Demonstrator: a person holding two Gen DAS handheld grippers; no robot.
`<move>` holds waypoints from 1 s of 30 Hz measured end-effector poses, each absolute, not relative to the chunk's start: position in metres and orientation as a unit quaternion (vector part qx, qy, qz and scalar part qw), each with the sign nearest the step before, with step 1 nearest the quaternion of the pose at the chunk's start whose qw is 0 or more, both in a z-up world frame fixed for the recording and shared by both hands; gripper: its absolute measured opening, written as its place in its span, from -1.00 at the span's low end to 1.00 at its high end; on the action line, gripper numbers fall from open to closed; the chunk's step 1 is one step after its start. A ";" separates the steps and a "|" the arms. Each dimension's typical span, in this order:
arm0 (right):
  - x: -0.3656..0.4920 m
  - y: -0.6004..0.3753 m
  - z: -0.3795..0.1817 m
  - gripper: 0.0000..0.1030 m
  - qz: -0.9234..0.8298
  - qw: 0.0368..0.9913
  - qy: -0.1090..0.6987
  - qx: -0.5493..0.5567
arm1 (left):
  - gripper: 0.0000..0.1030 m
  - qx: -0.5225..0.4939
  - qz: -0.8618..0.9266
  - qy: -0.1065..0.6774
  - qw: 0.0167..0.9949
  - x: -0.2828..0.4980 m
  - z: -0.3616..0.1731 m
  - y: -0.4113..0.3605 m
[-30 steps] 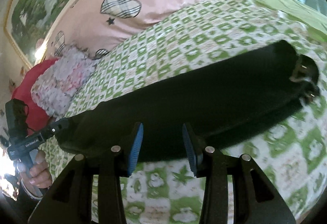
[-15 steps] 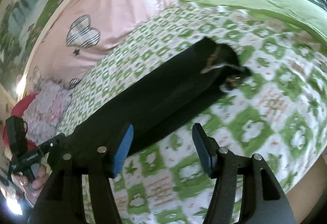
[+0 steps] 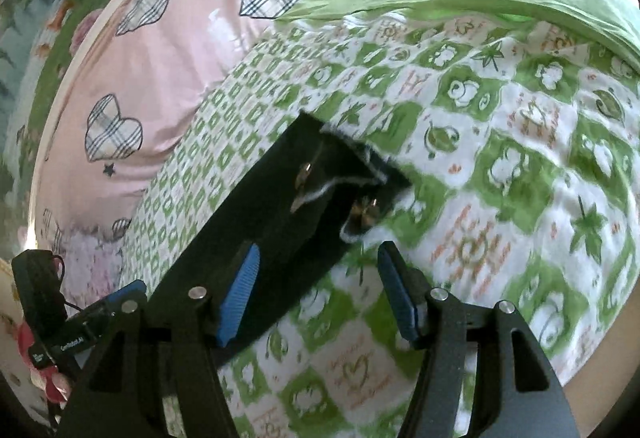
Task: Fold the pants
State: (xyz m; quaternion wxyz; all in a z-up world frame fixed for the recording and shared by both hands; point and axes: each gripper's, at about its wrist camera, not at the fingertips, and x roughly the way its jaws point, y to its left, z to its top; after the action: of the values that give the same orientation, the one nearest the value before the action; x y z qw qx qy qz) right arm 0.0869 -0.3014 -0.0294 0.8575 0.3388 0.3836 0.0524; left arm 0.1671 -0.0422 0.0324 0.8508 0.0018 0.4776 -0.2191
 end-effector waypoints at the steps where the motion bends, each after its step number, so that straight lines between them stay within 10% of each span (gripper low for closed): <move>1: 0.090 -0.302 -0.030 0.22 0.051 0.856 0.383 0.343 | 0.35 0.004 -0.225 0.482 0.847 0.173 0.032 -0.048; 8: 0.103 -0.307 -0.034 0.20 0.044 0.858 0.365 0.359 | 0.38 0.024 -0.277 0.507 0.816 0.216 0.023 -0.096; 11: 0.107 -0.310 -0.038 -0.53 0.042 0.860 0.367 0.353 | 0.38 0.029 -0.291 0.524 0.800 0.235 0.013 -0.117; 14: 0.104 -0.321 -0.046 -0.72 0.055 0.853 0.360 0.374 | 0.38 0.034 -0.315 0.540 0.780 0.250 0.004 -0.144; 23: 0.091 -0.331 -0.042 -0.75 0.069 0.856 0.344 0.379 | 0.33 0.062 -0.373 0.568 0.731 0.271 -0.018 -0.216; 27: 0.090 -0.332 -0.045 -0.75 0.074 0.853 0.345 0.383 | -0.55 0.045 -0.401 0.568 0.718 0.277 -0.018 -0.228; 30: 0.087 -0.331 -0.044 -0.75 0.080 0.853 0.343 0.386 | -0.77 0.028 -0.405 0.560 0.722 0.275 -0.013 -0.220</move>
State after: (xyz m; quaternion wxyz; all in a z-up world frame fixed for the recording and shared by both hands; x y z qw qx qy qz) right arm 0.0873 -0.3315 -0.0445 0.8529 0.3858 0.3426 0.0801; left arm 0.2746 -0.2197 -0.0125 0.7223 0.0281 0.5601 -0.4046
